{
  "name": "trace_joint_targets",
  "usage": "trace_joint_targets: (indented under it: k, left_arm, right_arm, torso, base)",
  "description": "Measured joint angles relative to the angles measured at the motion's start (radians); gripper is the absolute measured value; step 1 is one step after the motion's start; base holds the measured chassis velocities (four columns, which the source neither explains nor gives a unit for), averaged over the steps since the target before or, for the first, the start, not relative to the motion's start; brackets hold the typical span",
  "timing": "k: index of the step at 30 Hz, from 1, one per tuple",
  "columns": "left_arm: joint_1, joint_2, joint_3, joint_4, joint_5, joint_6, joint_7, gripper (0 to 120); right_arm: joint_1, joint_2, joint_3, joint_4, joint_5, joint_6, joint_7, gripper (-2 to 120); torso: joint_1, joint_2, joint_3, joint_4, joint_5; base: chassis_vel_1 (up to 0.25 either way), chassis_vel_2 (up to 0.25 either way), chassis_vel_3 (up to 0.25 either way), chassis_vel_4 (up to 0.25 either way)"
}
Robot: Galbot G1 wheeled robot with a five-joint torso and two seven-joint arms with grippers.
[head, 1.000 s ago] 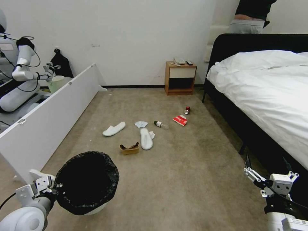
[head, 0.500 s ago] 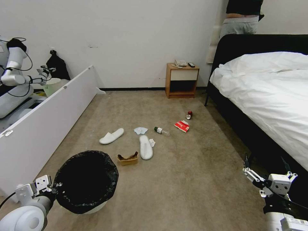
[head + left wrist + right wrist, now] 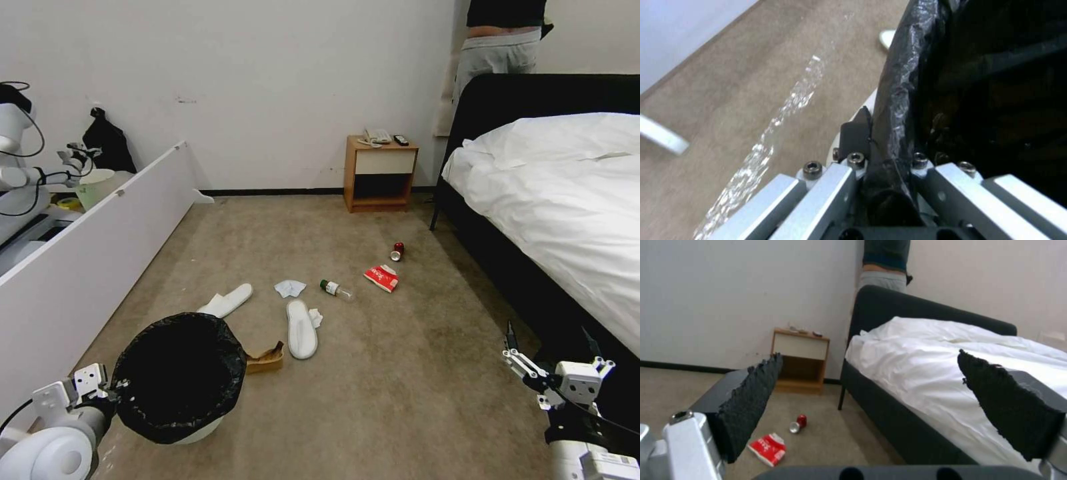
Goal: Pick up the trash bin, then pick up the garbage from the floor and place it into the trash bin.
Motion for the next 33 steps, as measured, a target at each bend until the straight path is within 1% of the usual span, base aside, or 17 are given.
trace_joint_targets:
  k: [10, 13, 16, 19, 21, 24, 33]
  left_arm:
    - [-0.004, -0.001, -0.001, 0.005, 0.000, 0.000, -0.002, 1]
    - [-0.007, 0.001, -0.001, 0.007, -0.008, 0.000, -0.004, 1]
    - [-0.010, 0.004, -0.002, 0.010, -0.034, 0.000, -0.011, 1]
    - [-0.010, 0.004, -0.003, 0.011, -0.039, 0.000, -0.013, 1]
    - [-0.016, 0.009, -0.004, 0.015, -0.079, 0.000, -0.024, 1]
    - [-0.018, 0.011, -0.004, 0.017, -0.097, 0.000, -0.030, 1]
    - [-0.021, 0.008, -0.004, 0.020, -0.099, 0.000, -0.033, 1]
  right_arm:
    - [0.005, -0.006, -0.007, -0.004, 0.006, 0.001, -0.001, 100]
    - [0.006, -0.007, -0.010, -0.004, 0.012, 0.001, -0.003, 100]
    - [0.006, -0.009, -0.011, -0.004, 0.016, 0.002, -0.006, 100]
    - [0.006, -0.009, -0.011, -0.004, 0.016, 0.002, -0.006, 100]
    - [0.007, -0.010, -0.012, -0.006, 0.016, 0.002, -0.006, 100]
    - [0.008, -0.010, -0.012, -0.007, 0.016, 0.003, -0.006, 100]
    - [0.012, -0.010, -0.011, -0.012, 0.016, 0.004, -0.007, 100]
  torso:
    - [0.000, 0.000, 0.000, -0.0001, -0.0001]
    - [0.000, 0.000, 0.000, 0.0000, 0.0001]
    - [0.000, 0.000, 0.000, 0.0001, 0.0000]
    - [0.000, 0.000, 0.000, 0.0001, 0.0000]
    - [0.000, 0.000, 0.000, 0.0000, -0.0001]
    - [0.000, 0.000, 0.000, 0.0000, 0.0000]
    - [0.000, 0.000, 0.000, 0.0000, -0.0001]
  base:
    - [-0.148, 0.155, 0.147, -0.139]
    - [-0.071, 0.071, 0.033, -0.048]
    - [0.000, 0.000, 0.000, 0.000]
    - [0.000, 0.000, 0.000, 0.000]
    - [0.000, 0.000, 0.000, 0.000]
    - [0.000, 0.000, 0.000, 0.000]
    - [0.000, 0.000, 0.000, 0.000]
